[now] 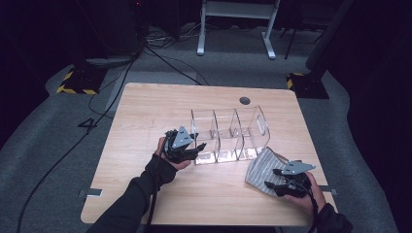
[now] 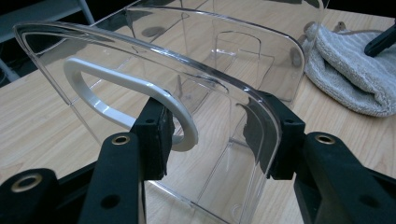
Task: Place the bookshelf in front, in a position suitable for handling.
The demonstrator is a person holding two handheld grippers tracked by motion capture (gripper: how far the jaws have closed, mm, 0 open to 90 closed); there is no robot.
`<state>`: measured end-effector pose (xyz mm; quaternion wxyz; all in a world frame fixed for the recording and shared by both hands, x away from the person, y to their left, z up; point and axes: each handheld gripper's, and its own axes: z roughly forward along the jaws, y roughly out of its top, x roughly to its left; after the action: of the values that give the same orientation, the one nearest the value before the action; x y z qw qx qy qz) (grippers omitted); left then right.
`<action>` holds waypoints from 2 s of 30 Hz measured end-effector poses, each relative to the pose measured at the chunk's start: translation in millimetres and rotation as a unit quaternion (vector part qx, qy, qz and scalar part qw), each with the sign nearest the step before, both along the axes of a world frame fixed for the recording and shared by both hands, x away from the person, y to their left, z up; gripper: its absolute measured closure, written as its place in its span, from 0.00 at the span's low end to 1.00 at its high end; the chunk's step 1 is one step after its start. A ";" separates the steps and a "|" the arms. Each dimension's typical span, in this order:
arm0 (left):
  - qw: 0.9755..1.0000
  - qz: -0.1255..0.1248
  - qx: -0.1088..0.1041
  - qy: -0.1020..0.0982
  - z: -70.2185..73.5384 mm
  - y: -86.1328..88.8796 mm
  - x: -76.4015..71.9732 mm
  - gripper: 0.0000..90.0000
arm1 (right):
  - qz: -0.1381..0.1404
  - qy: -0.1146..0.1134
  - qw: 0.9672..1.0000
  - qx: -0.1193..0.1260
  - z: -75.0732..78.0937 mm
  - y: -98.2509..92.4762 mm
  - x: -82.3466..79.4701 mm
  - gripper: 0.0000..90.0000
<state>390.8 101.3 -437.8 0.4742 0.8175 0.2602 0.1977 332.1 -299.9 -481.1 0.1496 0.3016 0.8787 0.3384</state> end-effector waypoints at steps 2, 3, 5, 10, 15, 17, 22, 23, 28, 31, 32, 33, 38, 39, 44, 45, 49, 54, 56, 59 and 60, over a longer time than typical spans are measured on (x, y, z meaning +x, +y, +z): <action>1.000 -0.002 -0.004 0.001 -0.5 -0.4 -1.3 0.58 | 0.003 -0.004 1.000 0.000 5.1 1.5 -2.3 0.40; 1.000 -0.003 -0.003 0.001 -0.3 -1.1 -2.7 0.58 | 0.001 -0.008 1.000 0.003 8.1 1.4 -2.8 0.37; 1.000 -0.004 -0.004 0.003 -0.3 -1.6 -4.5 0.57 | -0.008 -0.019 1.000 0.022 17.8 1.5 -4.4 0.33; 1.000 -0.005 -0.012 0.004 -1.4 0.5 -4.9 0.57 | -0.055 -0.021 0.998 -0.003 15.6 2.3 5.7 0.28; 1.000 -0.006 -0.004 -0.003 1.0 6.1 -8.5 0.51 | -0.065 0.019 0.998 -0.010 -1.4 -9.6 14.4 0.25; 1.000 0.000 -0.005 0.002 2.0 11.2 -8.9 0.45 | -0.061 0.022 0.998 -0.001 -5.1 -13.3 14.4 0.25; 1.000 0.000 0.004 0.008 2.0 25.7 -17.1 0.33 | -0.043 0.025 0.999 0.012 -10.1 -19.5 14.7 0.29; 1.000 -0.001 0.008 0.010 1.8 28.7 -20.0 0.31 | -0.041 0.025 0.999 0.013 -10.3 -20.0 14.4 0.31; 0.999 0.002 0.032 0.019 -4.4 43.3 -35.4 0.26 | -0.035 0.033 0.999 0.006 -7.2 -19.2 13.8 0.46; 0.997 -0.002 0.066 0.032 -17.5 52.6 -44.6 0.26 | -0.036 0.032 0.999 0.006 -5.8 -19.2 13.0 0.61; 0.996 -0.005 0.084 0.039 -22.4 57.1 -47.3 0.26 | -0.036 0.030 0.999 0.007 -5.7 -19.5 12.8 0.65; 0.995 -0.006 0.089 0.041 -25.5 60.2 -48.8 0.26 | -0.036 0.030 0.999 0.008 -5.2 -19.6 12.4 0.70; 0.988 -0.010 0.147 0.054 -44.7 77.2 -53.8 0.28 | -0.030 0.013 0.999 -0.008 -3.8 -15.9 9.8 0.78; 0.987 -0.006 0.148 0.066 -48.2 80.3 -52.4 0.28 | -0.028 0.007 1.000 -0.011 -3.5 -14.9 8.6 0.80; 0.988 0.002 0.122 0.094 -54.8 91.7 -45.2 0.26 | -0.023 -0.011 1.000 -0.008 0.4 -14.8 4.5 0.83; 0.988 0.004 0.121 0.097 -56.2 92.0 -43.6 0.26 | -0.022 -0.013 1.000 -0.004 0.7 -15.0 4.3 0.83; 0.987 0.008 0.117 0.112 -62.0 92.9 -40.7 0.24 | -0.016 -0.029 0.999 0.009 5.8 -14.1 2.7 0.84; 0.987 0.011 0.093 0.130 -65.5 96.2 -37.9 0.22 | -0.012 -0.057 0.998 0.035 20.6 -12.2 -3.8 0.84; 0.987 0.012 0.093 0.129 -65.8 95.3 -37.5 0.21 | -0.012 -0.069 0.996 0.046 27.2 -10.5 -6.5 0.84; 0.987 0.011 0.094 0.130 -65.8 95.0 -37.5 0.20 | -0.009 -0.098 0.993 0.060 42.4 -2.9 -10.7 0.84; 0.987 0.011 0.094 0.130 -65.7 94.8 -37.4 0.20 | -0.008 -0.106 0.993 0.058 45.9 0.1 -11.5 0.84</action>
<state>353.4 196.1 -503.6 0.3551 0.8742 0.3093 0.1184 320.6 -299.8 -435.2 0.2268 0.2794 0.8342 0.4178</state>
